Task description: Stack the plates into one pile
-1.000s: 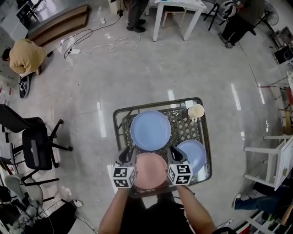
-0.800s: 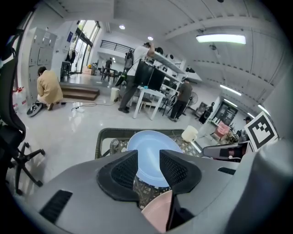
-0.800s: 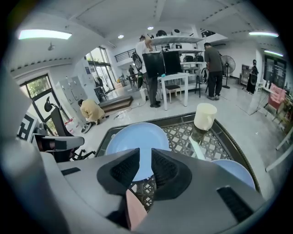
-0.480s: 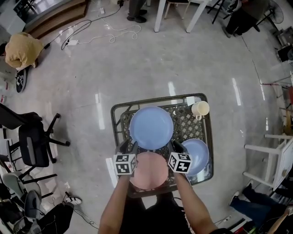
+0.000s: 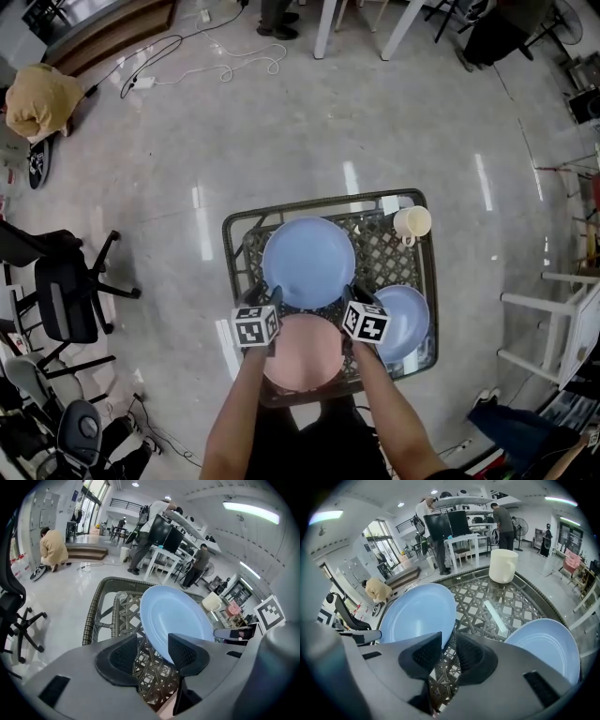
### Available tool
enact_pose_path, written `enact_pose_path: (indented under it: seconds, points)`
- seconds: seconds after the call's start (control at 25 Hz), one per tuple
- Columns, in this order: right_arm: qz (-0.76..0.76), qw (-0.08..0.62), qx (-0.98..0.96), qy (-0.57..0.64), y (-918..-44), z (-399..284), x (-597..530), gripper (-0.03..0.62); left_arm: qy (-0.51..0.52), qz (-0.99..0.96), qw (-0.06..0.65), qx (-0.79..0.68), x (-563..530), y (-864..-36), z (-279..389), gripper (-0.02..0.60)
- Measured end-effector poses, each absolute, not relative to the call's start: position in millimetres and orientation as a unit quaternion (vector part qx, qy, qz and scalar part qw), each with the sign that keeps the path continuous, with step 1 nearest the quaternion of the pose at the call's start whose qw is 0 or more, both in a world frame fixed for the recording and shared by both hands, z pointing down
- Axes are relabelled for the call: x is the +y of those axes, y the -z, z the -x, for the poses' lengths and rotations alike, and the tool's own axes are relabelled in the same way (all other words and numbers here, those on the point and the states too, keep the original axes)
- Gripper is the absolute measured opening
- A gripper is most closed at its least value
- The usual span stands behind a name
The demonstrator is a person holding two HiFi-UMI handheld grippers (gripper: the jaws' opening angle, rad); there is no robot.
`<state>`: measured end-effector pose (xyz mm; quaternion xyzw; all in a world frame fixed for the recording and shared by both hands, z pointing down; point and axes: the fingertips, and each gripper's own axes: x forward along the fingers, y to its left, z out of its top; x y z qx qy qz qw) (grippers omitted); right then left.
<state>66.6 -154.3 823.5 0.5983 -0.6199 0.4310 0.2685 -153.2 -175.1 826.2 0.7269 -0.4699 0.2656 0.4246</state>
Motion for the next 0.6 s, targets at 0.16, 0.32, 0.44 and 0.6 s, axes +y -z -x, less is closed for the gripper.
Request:
enact_pose_path:
  seconds: [0.16, 0.32, 0.44, 0.6]
  points:
    - [-0.596, 0.261, -0.618, -0.442, -832.0, -66.1, -157.9, 0.078, -0.277, -0.72, 0.431, -0.468, -176.0, -839.3, 151.8, 0.204]
    - [-0.588, 0.262, -0.621, -0.448, -836.2, -62.2, -160.1, 0.073, -0.282, -0.717, 0.436, -0.465, -175.5, -845.2, 151.0, 0.199]
    - [-0.587, 0.265, -0.62, -0.448, -837.2, -61.4, -159.8, 0.063, -0.274, -0.718, 0.44, -0.464, -175.7, -844.5, 148.6, 0.174]
    - [-0.59, 0.265, -0.618, -0.448, -837.0, -61.2, -159.3, 0.057, -0.27, -0.717, 0.44, -0.469, -176.3, -844.4, 145.4, 0.116]
